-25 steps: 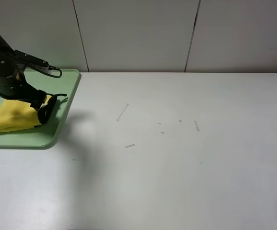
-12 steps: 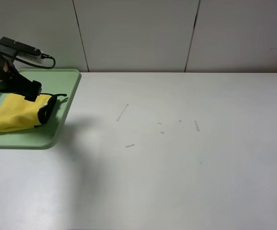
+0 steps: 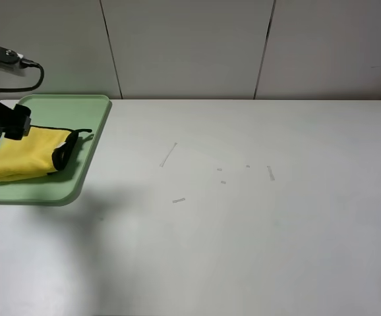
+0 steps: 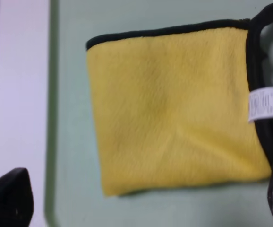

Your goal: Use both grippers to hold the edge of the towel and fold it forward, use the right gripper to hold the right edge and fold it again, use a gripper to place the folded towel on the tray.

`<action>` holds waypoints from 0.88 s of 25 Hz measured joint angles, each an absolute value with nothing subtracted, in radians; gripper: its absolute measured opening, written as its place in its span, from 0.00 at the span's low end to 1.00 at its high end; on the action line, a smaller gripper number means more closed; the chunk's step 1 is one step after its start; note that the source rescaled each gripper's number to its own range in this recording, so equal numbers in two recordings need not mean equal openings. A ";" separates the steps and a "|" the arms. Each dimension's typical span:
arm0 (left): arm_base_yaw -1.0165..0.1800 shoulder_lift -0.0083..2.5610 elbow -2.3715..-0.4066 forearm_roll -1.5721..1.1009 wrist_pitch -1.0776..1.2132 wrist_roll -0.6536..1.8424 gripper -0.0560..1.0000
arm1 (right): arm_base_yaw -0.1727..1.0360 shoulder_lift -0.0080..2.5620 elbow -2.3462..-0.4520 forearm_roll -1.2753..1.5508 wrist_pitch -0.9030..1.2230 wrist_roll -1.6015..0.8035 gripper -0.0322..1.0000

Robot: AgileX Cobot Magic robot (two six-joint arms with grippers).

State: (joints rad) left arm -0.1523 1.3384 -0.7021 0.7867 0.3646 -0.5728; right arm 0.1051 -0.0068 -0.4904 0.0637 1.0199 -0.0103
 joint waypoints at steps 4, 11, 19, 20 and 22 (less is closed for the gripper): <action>-0.152 1.178 -0.620 0.768 0.381 -0.573 1.00 | 0.105 -0.007 -0.490 0.064 1.020 -0.010 1.00; -0.152 0.901 -0.567 0.575 0.538 -0.573 1.00 | 0.105 -0.007 -0.490 0.064 1.020 -0.010 1.00; -0.152 0.656 -0.567 0.340 0.814 -0.551 1.00 | 0.105 -0.007 -0.490 0.064 1.020 -0.010 1.00; -0.152 0.638 -0.567 0.317 0.843 -0.531 1.00 | 0.105 -0.007 -0.490 0.064 1.020 -0.010 1.00; -0.152 0.594 -0.567 0.277 0.891 -0.461 1.00 | 0.105 -0.007 -0.490 0.064 1.020 -0.010 1.00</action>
